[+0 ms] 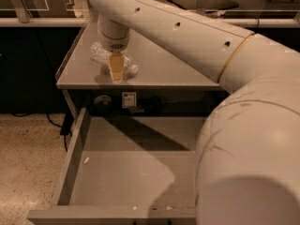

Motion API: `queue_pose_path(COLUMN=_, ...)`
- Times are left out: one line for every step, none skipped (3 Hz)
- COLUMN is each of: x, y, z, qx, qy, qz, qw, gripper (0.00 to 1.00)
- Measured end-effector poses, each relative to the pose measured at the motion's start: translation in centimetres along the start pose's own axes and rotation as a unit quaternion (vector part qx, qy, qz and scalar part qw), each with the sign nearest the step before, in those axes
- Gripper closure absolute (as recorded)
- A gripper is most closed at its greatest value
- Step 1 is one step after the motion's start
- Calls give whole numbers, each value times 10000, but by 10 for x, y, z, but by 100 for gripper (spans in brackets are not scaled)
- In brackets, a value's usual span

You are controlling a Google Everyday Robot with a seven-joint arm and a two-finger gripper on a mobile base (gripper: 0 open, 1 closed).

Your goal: Place water bottle into top drawer

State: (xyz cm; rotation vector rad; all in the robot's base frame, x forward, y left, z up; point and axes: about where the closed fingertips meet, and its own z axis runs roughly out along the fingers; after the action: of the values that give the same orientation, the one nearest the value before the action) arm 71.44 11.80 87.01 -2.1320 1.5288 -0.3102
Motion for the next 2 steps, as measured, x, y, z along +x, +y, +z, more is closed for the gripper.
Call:
queue_pose_path(x=4, y=-8, z=17, qx=-10, qy=366, qz=51, qw=9993, gripper=0)
queue_pose_path(x=4, y=-9, z=18, qx=-5, qy=396, qz=46, qw=9992, gripper=0)
